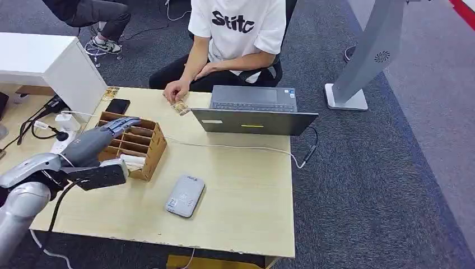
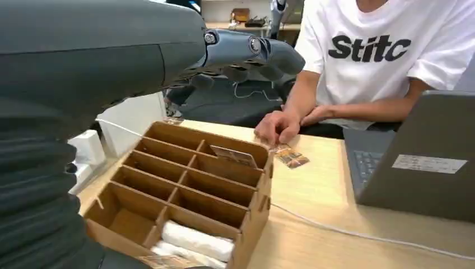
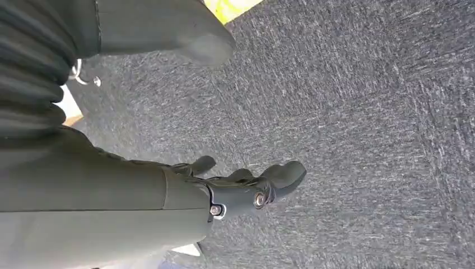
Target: Pass the card to the sensor for recognition and then transmit it.
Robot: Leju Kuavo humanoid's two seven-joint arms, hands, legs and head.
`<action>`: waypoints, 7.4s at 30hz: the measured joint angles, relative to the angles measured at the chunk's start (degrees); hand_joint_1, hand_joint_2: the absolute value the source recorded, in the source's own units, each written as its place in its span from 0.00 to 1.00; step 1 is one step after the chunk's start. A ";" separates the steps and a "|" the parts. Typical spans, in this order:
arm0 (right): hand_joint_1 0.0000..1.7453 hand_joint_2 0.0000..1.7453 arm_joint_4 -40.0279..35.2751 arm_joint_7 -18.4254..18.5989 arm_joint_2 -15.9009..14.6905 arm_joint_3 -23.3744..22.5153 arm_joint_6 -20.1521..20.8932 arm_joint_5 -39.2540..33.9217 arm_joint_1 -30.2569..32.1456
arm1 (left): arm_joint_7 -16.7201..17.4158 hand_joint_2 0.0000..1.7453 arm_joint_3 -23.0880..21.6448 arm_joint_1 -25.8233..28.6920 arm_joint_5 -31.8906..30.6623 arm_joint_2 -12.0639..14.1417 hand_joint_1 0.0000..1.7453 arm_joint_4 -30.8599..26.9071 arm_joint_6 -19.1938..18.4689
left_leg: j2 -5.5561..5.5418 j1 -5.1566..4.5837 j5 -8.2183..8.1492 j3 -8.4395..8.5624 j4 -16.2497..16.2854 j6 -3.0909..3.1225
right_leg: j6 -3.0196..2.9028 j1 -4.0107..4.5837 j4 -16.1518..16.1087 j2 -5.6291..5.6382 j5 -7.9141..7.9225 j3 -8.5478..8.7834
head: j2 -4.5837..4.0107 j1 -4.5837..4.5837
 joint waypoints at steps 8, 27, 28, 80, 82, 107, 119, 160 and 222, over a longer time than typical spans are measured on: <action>0.00 1.00 0.00 0.02 0.00 -0.13 0.18 0.81 -0.06 | 3.42 1.00 -2.07 -2.32 2.65 3.25 0.00 -0.61 -4.28 | 0.01 0.02 0.01 0.01 0.00 -0.01 | 0.00 0.01 0.02 0.01 0.00 0.01 | 0.00 0.04; 0.00 1.00 0.00 0.59 0.00 -0.90 0.85 3.13 -0.53 | 4.94 1.00 -10.30 -0.44 -1.17 10.85 0.00 5.29 0.93 | 0.00 0.01 0.00 0.01 -0.01 -0.01 | -0.01 0.01 0.02 0.02 -0.01 0.02 | 0.00 0.00; 0.00 1.00 0.00 0.59 0.00 -0.90 0.85 3.13 -0.53 | 4.94 1.00 -10.38 -0.44 -1.17 10.82 0.00 5.42 0.93 | 0.00 0.01 0.00 0.01 -0.01 -0.01 | -0.01 0.01 0.02 0.02 -0.01 0.02 | 0.00 0.00; 0.00 1.00 0.00 0.59 0.59 -2.64 0.68 8.53 -0.60 | 2.01 1.00 2.34 10.16 -31.97 -17.31 0.00 26.73 30.24 | -0.11 -0.03 -0.01 0.01 0.00 0.01 | 0.00 -0.02 -0.02 -0.13 -0.01 0.08 | 0.00 0.02; 0.00 1.00 0.00 0.59 0.59 -2.69 0.68 8.53 -0.59 | 2.01 1.00 2.62 10.16 -31.97 -17.44 0.00 26.82 30.22 | -0.11 -0.02 -0.01 0.01 0.00 0.01 | 0.00 -0.02 -0.02 -0.13 -0.01 0.08 | 0.00 0.02; 0.00 1.00 0.00 0.55 0.59 -3.91 0.66 8.98 -0.56 | 1.18 1.00 5.97 9.21 -31.14 -15.25 0.00 23.21 25.33 | -0.10 -0.02 0.00 0.02 0.00 0.01 | 0.00 -0.01 -0.01 -0.13 -0.01 0.08 | 0.00 0.00; 0.00 1.00 0.00 0.79 0.59 -4.55 0.70 9.25 -0.56 | 2.14 1.00 5.97 7.98 -31.21 -12.50 0.00 21.07 20.74 | -0.10 -0.01 0.00 0.03 0.00 0.00 | 0.00 0.00 0.00 -0.12 -0.01 0.07 | 0.00 0.00; 0.00 1.00 0.00 1.03 0.59 -6.64 0.94 11.10 -0.60 | 3.06 1.00 5.20 7.00 -29.06 -6.55 1.00 20.63 14.81 | -0.08 0.00 0.00 0.03 0.00 0.00 | 0.00 0.00 0.00 -0.11 -0.01 0.07 | 0.00 0.02; 0.00 1.00 0.00 0.42 0.96 -8.41 1.11 12.31 -0.74 | 4.17 1.00 4.41 7.58 -33.11 -13.57 0.00 21.26 24.39 | -0.10 -0.01 0.00 0.03 0.00 0.00 | 0.00 0.00 0.00 -0.11 -0.01 0.08 | 0.00 0.02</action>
